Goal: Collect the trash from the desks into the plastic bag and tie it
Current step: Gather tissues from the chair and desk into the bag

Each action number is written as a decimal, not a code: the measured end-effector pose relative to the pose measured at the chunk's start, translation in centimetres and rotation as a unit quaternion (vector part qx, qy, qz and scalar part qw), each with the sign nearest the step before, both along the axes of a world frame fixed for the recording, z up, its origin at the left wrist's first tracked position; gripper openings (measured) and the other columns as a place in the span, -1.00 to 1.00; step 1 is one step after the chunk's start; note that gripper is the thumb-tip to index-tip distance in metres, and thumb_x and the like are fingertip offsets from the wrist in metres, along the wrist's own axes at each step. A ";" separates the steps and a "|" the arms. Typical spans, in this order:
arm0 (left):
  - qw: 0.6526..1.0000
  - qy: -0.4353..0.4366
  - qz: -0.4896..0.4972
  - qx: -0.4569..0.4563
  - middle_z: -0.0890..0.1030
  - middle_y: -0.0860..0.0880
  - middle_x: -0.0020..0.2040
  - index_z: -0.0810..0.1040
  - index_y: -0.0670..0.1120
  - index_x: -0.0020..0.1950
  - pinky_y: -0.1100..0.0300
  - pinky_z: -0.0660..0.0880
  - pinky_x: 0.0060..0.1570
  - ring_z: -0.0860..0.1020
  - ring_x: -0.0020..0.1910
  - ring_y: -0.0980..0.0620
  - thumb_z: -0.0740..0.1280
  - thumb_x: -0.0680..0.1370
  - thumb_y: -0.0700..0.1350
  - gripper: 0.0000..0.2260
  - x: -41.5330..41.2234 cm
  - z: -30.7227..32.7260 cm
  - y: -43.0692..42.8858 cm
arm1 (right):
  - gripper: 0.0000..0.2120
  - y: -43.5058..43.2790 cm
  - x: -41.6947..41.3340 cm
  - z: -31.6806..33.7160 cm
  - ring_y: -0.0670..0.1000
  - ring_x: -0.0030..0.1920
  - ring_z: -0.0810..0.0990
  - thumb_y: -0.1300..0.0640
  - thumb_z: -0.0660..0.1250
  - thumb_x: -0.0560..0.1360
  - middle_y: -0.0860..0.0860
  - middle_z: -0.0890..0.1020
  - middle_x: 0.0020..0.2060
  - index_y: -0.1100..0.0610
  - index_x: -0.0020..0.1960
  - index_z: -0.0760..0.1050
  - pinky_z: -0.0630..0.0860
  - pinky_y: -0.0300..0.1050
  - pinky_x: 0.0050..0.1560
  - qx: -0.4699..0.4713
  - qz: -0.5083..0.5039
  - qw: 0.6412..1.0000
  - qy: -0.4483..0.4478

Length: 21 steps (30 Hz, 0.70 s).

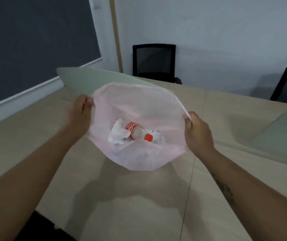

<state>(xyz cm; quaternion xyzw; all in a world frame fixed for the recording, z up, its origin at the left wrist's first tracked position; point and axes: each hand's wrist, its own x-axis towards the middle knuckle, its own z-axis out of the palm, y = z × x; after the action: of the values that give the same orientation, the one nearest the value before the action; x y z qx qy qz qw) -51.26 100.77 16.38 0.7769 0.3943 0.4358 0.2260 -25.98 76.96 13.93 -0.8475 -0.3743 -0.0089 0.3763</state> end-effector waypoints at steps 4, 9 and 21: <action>0.994 0.057 0.039 -0.084 0.44 -0.04 -0.35 0.46 -0.12 -0.11 0.00 0.45 -0.31 0.44 -0.32 -0.10 0.17 0.65 -0.18 -0.83 -6.0 -3.5 -4.1 | -0.77 0.8 -4.7 -3.8 0.24 -0.12 0.58 -0.08 0.03 0.62 0.12 0.62 -0.12 -0.02 0.05 0.41 0.50 0.03 -0.15 -0.041 0.125 0.991 0.014; 0.950 0.222 0.068 -0.209 0.59 -0.07 0.09 0.42 0.09 0.39 0.03 0.47 0.12 0.56 0.07 -0.09 0.24 0.60 0.14 -0.62 -13.5 -5.9 -12.1 | -0.77 0.1 -10.2 -9.0 0.15 -0.05 0.60 -0.05 0.05 0.61 -0.01 0.64 -0.05 -0.03 0.11 0.44 0.37 -0.10 -0.20 -0.040 0.252 0.967 -0.013; 0.678 0.633 0.283 -0.245 0.24 -0.06 0.55 0.37 0.13 0.47 -0.28 -0.16 0.44 0.07 0.53 -0.23 -0.01 0.49 0.41 -0.35 -25.8 -6.1 -19.2 | -0.59 1.6 -20.3 -13.0 0.18 0.12 0.58 -0.05 0.02 0.61 0.04 0.60 0.21 -0.06 0.44 0.32 0.46 -0.01 0.03 -0.104 0.346 0.931 -0.042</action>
<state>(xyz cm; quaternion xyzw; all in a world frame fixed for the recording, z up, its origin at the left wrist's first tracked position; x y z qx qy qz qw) -77.08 81.61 10.33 0.6353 0.7370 -0.2288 -0.0296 -46.25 78.55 0.94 -0.6986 -0.6586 0.1258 0.2498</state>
